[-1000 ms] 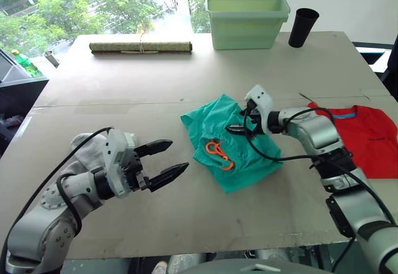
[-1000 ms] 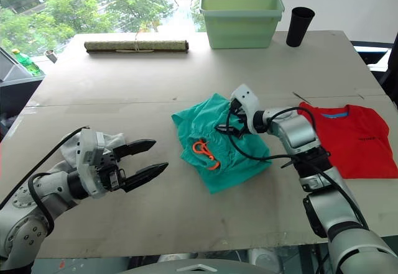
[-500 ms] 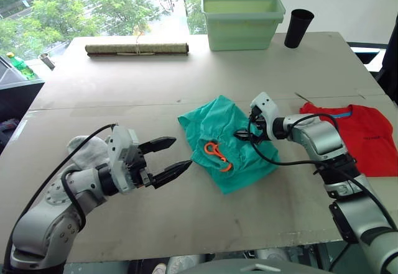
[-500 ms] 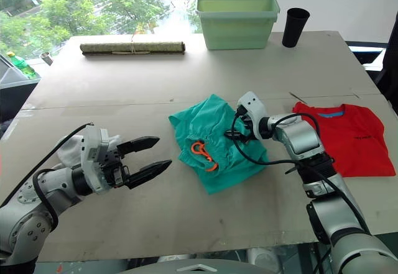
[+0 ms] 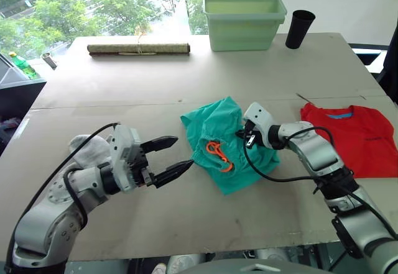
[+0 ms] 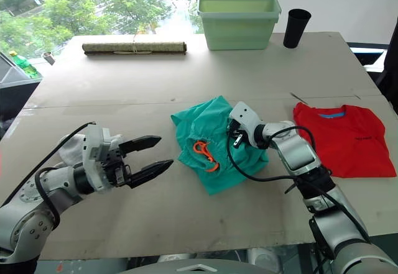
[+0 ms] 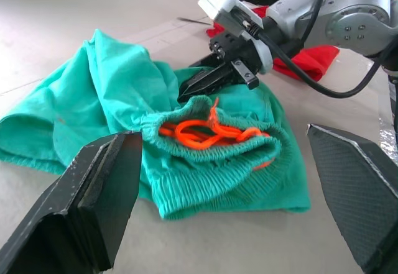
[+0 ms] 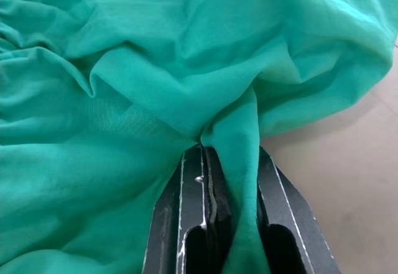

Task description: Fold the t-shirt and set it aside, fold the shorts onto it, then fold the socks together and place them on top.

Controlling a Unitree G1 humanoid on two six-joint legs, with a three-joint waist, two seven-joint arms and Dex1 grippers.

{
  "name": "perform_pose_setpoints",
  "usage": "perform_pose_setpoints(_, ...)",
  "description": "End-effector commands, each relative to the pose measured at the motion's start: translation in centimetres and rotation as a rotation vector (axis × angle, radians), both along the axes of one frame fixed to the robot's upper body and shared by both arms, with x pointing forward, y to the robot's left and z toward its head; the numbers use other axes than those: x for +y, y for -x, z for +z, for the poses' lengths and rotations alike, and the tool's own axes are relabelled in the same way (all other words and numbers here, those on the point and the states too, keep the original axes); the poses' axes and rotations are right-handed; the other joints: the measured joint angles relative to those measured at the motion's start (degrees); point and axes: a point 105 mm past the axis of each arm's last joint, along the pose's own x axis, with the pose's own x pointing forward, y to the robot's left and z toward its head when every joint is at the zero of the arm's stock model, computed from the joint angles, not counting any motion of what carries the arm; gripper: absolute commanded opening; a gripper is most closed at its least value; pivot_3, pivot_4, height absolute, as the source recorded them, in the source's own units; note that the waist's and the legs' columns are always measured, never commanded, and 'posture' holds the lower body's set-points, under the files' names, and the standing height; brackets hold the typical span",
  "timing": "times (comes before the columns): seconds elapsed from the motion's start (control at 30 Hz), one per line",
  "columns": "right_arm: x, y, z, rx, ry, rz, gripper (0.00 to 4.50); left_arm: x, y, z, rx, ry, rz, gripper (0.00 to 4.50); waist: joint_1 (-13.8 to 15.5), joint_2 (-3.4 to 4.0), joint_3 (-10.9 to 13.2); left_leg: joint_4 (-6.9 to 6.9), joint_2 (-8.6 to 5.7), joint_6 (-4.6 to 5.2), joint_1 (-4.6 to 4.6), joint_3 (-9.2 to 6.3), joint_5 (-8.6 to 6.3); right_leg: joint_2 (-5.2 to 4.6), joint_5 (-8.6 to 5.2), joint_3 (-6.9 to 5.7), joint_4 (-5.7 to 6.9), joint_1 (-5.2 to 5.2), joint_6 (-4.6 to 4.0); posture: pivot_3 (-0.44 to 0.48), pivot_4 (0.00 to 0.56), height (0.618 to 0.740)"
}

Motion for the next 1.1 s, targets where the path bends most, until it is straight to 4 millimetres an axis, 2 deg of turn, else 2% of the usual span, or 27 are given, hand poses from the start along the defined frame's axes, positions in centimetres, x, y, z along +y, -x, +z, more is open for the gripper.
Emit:
perform_pose_setpoints(0.03,-1.5,1.8,5.6,-0.188,-0.104,0.027,0.04,-2.1,0.1,0.6,-0.044,0.005,-0.114,4.5,0.31,0.12,0.11,0.0,-0.03,0.0,-0.03,-0.02,0.0,-0.02,0.0,-0.01,-0.06,-0.01,0.01,0.0,0.15,0.731)
perform_pose_setpoints(0.07,-2.1,2.9,7.0,-0.222,-0.133,0.021,0.04,-2.7,-0.1,0.6,-0.046,0.014,-0.153,4.5,0.68,0.21,0.2,0.0,-0.07,0.0,-0.05,-0.02,0.0,-0.05,0.0,-0.02,-0.07,0.0,0.02,0.0,0.15,0.731)
perform_pose_setpoints(0.13,-3.6,5.0,8.2,-0.278,-0.119,0.02,0.04,-3.8,-0.4,0.4,-0.05,0.024,-0.217,4.5,1.36,0.27,0.24,0.04,-0.14,0.02,-0.11,-0.01,0.0,-0.1,0.01,-0.01,-0.12,-0.01,0.04,0.0,0.15,0.731)
perform_pose_setpoints(0.23,-6.0,7.8,8.3,-0.299,-0.015,0.005,0.04,-5.3,-0.7,0.2,-0.06,0.038,-0.294,4.5,1.59,0.12,0.16,0.04,-0.12,0.03,-0.11,-0.07,-0.01,-0.09,0.01,-0.11,-0.27,0.09,0.06,0.0,0.15,0.731)
perform_pose_setpoints(0.3,-8.4,8.2,9.2,-0.315,-0.002,-0.125,0.04,-6.1,-1.0,0.6,-0.071,0.062,-0.343,4.5,1.3,0.08,0.2,0.04,-0.08,0.04,-0.11,-0.1,-0.01,-0.07,0.0,-0.16,-0.32,0.15,0.06,0.0,0.15,0.731)
perform_pose_setpoints(0.4,-13.0,8.6,10.2,-0.289,0.03,-0.351,0.04,-7.1,-1.0,0.8,-0.079,0.084,-0.412,4.5,1.18,0.13,0.23,0.16,-0.03,0.05,-0.12,-0.03,0.0,-0.03,-0.01,-0.1,-0.26,0.16,0.04,0.0,0.15,0.731)
perform_pose_setpoints(0.5,-17.1,9.2,10.6,-0.243,0.065,-0.492,0.04,-7.9,-1.0,0.8,-0.076,0.1,-0.451,4.5,1.41,0.13,0.23,0.26,0.02,0.06,-0.14,-0.03,0.0,0.0,-0.02,-0.16,-0.29,0.23,0.03,0.0,0.15,0.731)
perform_pose_setpoints(0.6,-20.9,8.5,10.8,-0.16,0.058,-0.593,0.04,-8.4,-1.0,0.9,-0.072,0.12,-0.477,4.5,1.4,0.11,0.24,0.3,0.0,0.08,-0.15,-0.02,-0.01,-0.01,-0.03,-0.22,-0.33,0.33,0.02,0.0,0.15,0.731)
perform_pose_setpoints(0.67,-23.7,7.1,9.8,-0.099,0.097,-0.68,0.04,-8.6,-1.0,0.9,-0.071,0.125,-0.489,4.5,1.23,0.11,0.25,0.41,0.01,0.1,-0.14,-0.01,-0.01,0.0,-0.05,-0.24,-0.33,0.4,-0.03,0.0,0.15,0.731)
perform_pose_setpoints(0.87,-29.0,3.3,7.6,-0.033,0.257,-0.799,0.04,-8.7,-0.4,0.9,-0.07,0.12,-0.506,4.5,0.77,0.28,0.35,0.43,0.06,0.11,-0.04,0.15,-0.01,0.02,-0.11,-0.16,-0.31,0.43,-0.13,0.0,0.15,0.731)
perform_pose_setpoints(0.93,-30.3,3.0,7.8,-0.046,0.305,-0.828,0.04,-8.6,0.0,0.9,-0.074,0.112,-0.511,4.5,1.14,0.36,0.4,0.42,0.06,0.13,-0.06,0.14,-0.01,0.01,-0.12,-0.14,-0.32,0.43,-0.13,0.0,0.15,0.731)
perform_pose_setpoints(1.03,-31.6,3.8,9.7,-0.04,0.31,-0.854,0.04,-8.5,0.0,1.5,-0.072,0.131,-0.483,4.5,1.58,0.66,0.49,0.42,0.03,0.17,-0.15,0.1,-0.04,-0.02,-0.01,-0.15,-0.35,0.42,0.07,0.0,0.15,0.731)
perform_pose_setpoints(1.1,-32.6,3.9,10.0,-0.038,0.315,-0.892,0.04,-8.8,0.0,1.9,-0.075,0.145,-0.489,4.5,1.51,0.65,0.49,0.42,0.01,0.2,-0.16,0.09,-0.06,-0.03,0.0,-0.17,-0.42,0.44,0.08,0.0,0.15,0.731)
